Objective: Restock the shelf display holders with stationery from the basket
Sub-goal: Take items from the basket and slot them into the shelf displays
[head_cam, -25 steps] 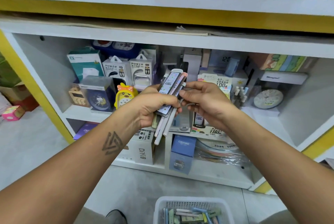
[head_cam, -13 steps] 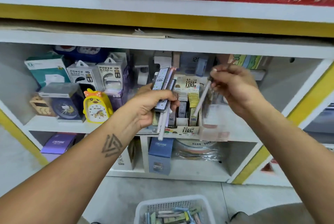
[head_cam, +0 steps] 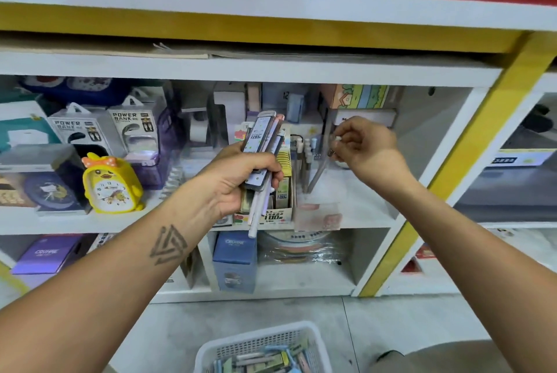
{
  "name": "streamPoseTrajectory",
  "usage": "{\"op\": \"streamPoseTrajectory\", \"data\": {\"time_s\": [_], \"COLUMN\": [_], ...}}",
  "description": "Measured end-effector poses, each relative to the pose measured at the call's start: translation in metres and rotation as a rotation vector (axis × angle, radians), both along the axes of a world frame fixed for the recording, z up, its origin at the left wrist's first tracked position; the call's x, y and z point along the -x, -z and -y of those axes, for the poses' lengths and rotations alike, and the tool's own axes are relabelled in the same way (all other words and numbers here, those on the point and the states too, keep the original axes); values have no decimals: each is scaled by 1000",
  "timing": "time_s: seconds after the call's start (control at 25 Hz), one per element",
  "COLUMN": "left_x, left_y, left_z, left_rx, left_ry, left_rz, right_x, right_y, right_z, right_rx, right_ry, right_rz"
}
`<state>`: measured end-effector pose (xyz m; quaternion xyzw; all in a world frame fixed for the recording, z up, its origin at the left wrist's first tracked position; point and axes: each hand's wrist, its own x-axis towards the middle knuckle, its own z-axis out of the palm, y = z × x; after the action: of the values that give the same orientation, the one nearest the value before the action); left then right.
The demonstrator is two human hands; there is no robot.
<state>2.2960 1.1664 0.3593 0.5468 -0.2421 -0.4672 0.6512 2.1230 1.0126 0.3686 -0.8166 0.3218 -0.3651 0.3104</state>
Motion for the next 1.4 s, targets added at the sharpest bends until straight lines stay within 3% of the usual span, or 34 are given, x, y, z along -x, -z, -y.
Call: {"op": "streamPoseTrajectory", "data": {"time_s": [0.48, 0.6, 0.68, 0.72, 0.84, 0.92, 1.2, 1.4], "left_x": [4, 5, 5, 5, 5, 7, 7, 10], "left_y": [2, 1, 1, 0, 0, -1, -3, -1], "left_z": [-8, -9, -9, -9, -11, -13, -15, -12], "left_rx": [39, 73, 93, 104, 139, 155, 121, 88], "left_ry": [41, 64, 87, 107, 191, 215, 188, 118], "left_rz": [-88, -110, -148, -164, -197, -198, -96, -39], "right_x": [-6, -11, -15, -18, -26, -29, -38, -38], "right_y": [17, 20, 17, 15, 3, -1, -2, -3], "right_z": [-5, -12, -21, -26, -43, -49, -51, -45], "right_rx": [78, 268, 321, 233, -409, -637, -858, -850], "right_ry": [-86, -119, -114, -120, -266, -363, -307, -249], "right_rz": [-214, -429, -451, -365, 8, 98, 300, 303]}}
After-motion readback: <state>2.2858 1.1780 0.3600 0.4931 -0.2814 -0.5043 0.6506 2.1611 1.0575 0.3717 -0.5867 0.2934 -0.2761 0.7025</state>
